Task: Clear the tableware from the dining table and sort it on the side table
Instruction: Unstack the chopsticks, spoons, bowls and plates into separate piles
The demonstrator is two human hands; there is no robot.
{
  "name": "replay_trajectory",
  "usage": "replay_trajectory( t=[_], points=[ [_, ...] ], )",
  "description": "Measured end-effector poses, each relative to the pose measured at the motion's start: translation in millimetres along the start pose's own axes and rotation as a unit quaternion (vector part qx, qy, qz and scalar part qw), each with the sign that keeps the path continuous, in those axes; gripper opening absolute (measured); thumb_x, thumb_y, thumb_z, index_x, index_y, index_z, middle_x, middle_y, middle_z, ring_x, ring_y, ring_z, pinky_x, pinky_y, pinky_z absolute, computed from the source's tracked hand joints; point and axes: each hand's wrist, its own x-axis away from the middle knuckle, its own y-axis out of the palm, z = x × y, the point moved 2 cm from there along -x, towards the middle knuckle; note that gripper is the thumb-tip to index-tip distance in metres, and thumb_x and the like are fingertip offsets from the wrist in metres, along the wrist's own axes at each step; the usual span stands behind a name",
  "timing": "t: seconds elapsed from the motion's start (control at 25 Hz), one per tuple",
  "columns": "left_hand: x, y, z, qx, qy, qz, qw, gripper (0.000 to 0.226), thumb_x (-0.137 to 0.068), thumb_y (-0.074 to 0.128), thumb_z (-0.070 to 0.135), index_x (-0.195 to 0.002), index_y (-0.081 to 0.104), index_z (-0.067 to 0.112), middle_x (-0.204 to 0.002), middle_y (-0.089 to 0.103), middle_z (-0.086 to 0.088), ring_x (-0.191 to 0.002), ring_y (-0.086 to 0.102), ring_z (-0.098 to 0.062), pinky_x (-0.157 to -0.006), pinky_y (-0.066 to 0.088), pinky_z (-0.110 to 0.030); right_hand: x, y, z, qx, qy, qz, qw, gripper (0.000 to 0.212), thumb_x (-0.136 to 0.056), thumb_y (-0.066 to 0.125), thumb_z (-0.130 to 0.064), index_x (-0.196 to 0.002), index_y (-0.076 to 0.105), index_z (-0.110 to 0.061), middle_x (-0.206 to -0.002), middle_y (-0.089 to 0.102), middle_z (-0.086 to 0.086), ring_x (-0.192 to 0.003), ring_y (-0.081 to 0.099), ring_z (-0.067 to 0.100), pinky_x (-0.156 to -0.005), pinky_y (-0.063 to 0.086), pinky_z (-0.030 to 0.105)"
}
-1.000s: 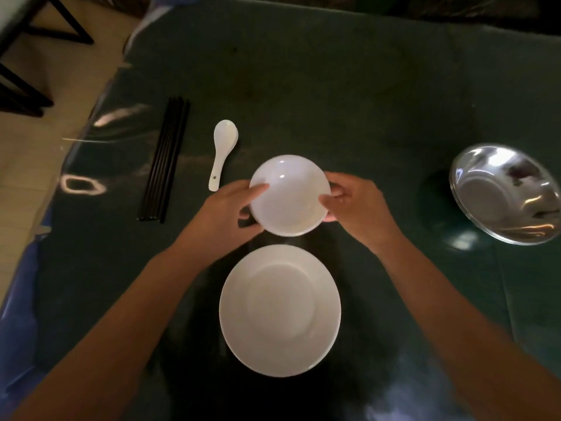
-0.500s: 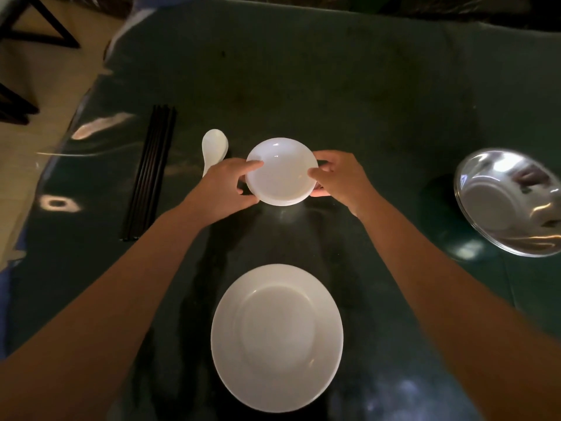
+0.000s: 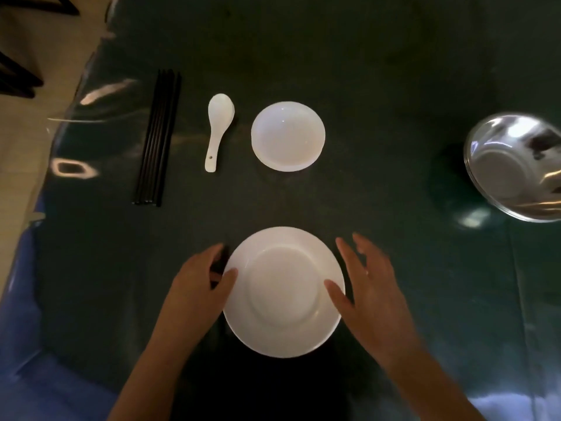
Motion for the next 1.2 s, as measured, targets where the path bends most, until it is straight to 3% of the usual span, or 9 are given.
replay_trajectory(
  t=[0.08,0.2,0.4,0.48,0.6,0.72,0.92,1.12,1.2],
  points=[
    [17.2,10.2,-9.3,0.012,-0.013,-0.017,1.0,0.036,-0.088,0.056,0.023,-0.123,0.054,0.016,-0.119,0.059,-0.005,-0.091,0.048,-0.008,-0.085,0.04,-0.026,19.3,15.3,0.3,-0.096,0.08,-0.071,0.99,0.062,-0.089,0.053,-0.039,-0.144,0.028,-0.025,-0.146,0.036,0.002,-0.126,0.045,0.019,-0.1,0.042,0.033],
    [34.7,18.6,-13.5,0.137,-0.051,-0.023,0.989,0.028,-0.09,0.053,0.01,-0.109,0.057,0.03,-0.1,0.063,0.01,-0.089,0.059,-0.015,-0.078,0.053,-0.03,25.6,25.7,0.3,-0.172,0.135,-0.057,0.974,0.058,-0.088,0.057,-0.027,-0.141,0.034,-0.023,-0.134,0.049,0.003,-0.111,0.055,0.018,-0.096,0.045,0.032],
    [40.3,21.7,-11.2,0.241,-0.086,-0.007,0.967,0.036,-0.089,0.052,0.002,-0.107,0.06,0.033,-0.091,0.059,0.028,-0.082,0.059,0.0,-0.057,0.051,-0.009,21.6,23.1,1.0,-0.228,0.158,-0.041,0.96,0.05,-0.086,0.062,-0.025,-0.133,0.046,-0.027,-0.113,0.055,-0.008,-0.073,0.05,-0.002,-0.078,0.039,0.014],
    [40.0,21.7,-7.1,0.26,-0.09,0.002,0.961,0.038,-0.088,0.053,0.0,-0.104,0.062,0.033,-0.087,0.062,0.029,-0.079,0.061,0.002,-0.053,0.05,-0.008,20.4,19.5,6.6,-0.247,0.157,-0.042,0.955,0.048,-0.085,0.063,-0.025,-0.131,0.049,-0.029,-0.107,0.054,-0.012,-0.072,0.051,-0.004,-0.075,0.04,0.01],
    [32.1,25.9,11.7,0.298,-0.078,-0.007,0.951,0.045,-0.086,0.054,-0.001,-0.094,0.065,0.042,-0.079,0.069,0.03,-0.078,0.066,0.002,-0.055,0.053,-0.01,15.9,3.1,22.8,-0.279,0.166,-0.028,0.945,0.045,-0.083,0.065,-0.023,-0.125,0.053,-0.035,-0.103,0.058,-0.018,-0.079,0.059,0.001,-0.08,0.05,0.021],
    [8.3,41.3,51.9,0.309,-0.025,-0.031,0.95,0.049,-0.086,0.053,0.001,-0.092,0.064,0.048,-0.08,0.069,0.03,-0.08,0.065,0.009,-0.056,0.052,-0.011,-0.6,-22.9,51.9,-0.311,0.174,0.018,0.934,0.047,-0.078,0.066,-0.016,-0.108,0.056,-0.051,-0.085,0.063,-0.03,-0.075,0.064,-0.006,-0.067,0.052,0.019],
    [-48.3,69.8,126.6,0.303,0.061,-0.053,0.95,0.044,-0.087,0.053,0.006,-0.078,0.061,0.048,-0.068,0.067,0.031,-0.074,0.063,0.013,-0.052,0.049,-0.007,-56.6,-51.6,106.5,-0.33,0.188,0.076,0.922,0.044,-0.077,0.064,-0.012,-0.114,0.061,-0.035,-0.096,0.07,-0.009,-0.084,0.068,0.015,-0.064,0.06,0.035],
    [-83.6,86.9,148.3,0.287,0.098,-0.036,0.952,0.023,-0.087,0.053,0.005,-0.088,0.067,0.024,-0.066,0.067,0.028,-0.073,0.063,0.012,-0.051,0.048,-0.007,-95.7,-55.4,133.4,-0.339,0.175,0.095,0.919,0.044,-0.076,0.061,-0.01,-0.116,0.061,-0.03,-0.099,0.07,-0.007,-0.083,0.068,0.012,-0.052,0.055,0.019],
    [-88.1,89.2,147.0,0.275,0.097,-0.028,0.956,0.018,-0.087,0.054,0.008,-0.091,0.067,0.019,-0.068,0.068,0.023,-0.075,0.064,0.008,-0.054,0.051,-0.009,-99.0,-51.8,137.6,-0.343,0.176,0.094,0.918,0.045,-0.077,0.062,-0.012,-0.119,0.059,-0.03,-0.101,0.07,-0.007,-0.083,0.067,0.012,-0.058,0.058,0.024]
  ],
)
